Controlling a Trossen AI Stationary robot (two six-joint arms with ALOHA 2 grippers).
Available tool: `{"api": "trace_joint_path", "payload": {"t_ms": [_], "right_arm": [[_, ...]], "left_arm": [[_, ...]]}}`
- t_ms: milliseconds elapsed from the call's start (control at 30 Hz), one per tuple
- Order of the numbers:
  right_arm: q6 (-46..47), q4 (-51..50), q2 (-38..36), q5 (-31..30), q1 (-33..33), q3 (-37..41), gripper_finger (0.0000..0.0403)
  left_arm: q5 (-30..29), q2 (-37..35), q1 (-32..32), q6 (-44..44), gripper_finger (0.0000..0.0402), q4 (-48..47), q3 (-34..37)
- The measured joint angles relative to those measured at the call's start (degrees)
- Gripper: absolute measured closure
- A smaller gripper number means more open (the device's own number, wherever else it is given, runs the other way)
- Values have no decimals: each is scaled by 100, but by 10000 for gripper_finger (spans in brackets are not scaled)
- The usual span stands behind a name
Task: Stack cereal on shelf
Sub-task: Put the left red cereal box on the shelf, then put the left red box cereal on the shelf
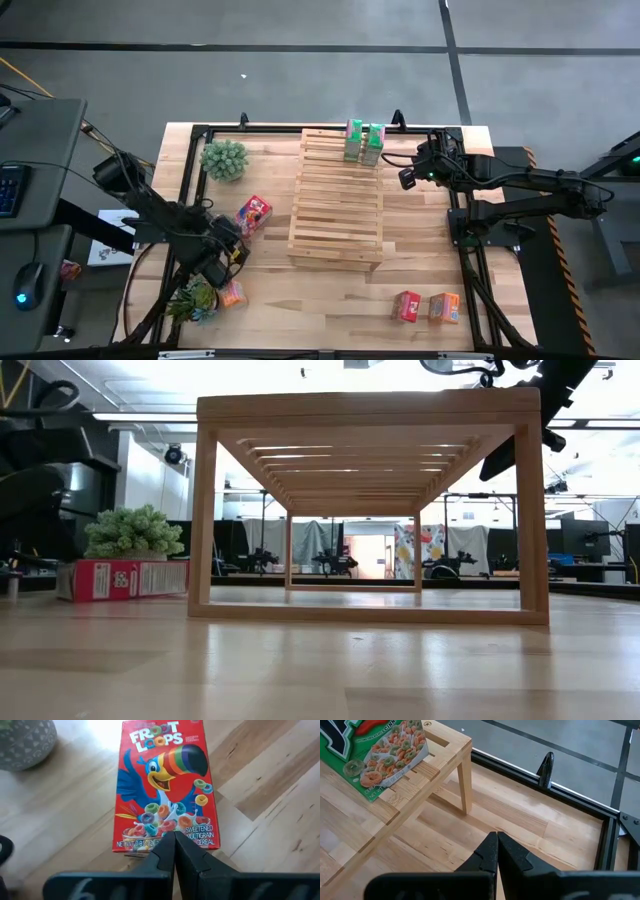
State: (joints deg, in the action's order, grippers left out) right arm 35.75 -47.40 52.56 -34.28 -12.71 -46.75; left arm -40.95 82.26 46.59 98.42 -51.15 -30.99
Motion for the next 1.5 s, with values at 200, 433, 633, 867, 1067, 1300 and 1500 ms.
{"api": "trace_joint_path", "payload": {"t_ms": [200, 433, 633, 867, 1067, 1300, 1500], "right_arm": [[5, 2, 2, -13, 0, 1, 402], [26, 56, 22, -119, 0, 1, 402], [18, 56, 199, -127, 0, 1, 402], [-18, 214, 620, -259, 0, 3, 402], [-149, 221, 826, -260, 0, 3, 402], [-169, 221, 817, -262, 0, 3, 402], [-171, 221, 817, -262, 0, 3, 402]], "left_arm": [[797, 129, 336, 376, 401, 184, -92], [587, 39, 372, 351, 401, -222, -250], [162, 50, 295, 346, 401, -230, -249], [-1070, 9, -383, 49, 401, -251, -237], [-1767, 17, -992, -922, 401, 436, -237], [-1832, 13, -1617, -1040, 401, 453, -237], [-1834, 8, -1916, -905, 401, 639, -240]]}}
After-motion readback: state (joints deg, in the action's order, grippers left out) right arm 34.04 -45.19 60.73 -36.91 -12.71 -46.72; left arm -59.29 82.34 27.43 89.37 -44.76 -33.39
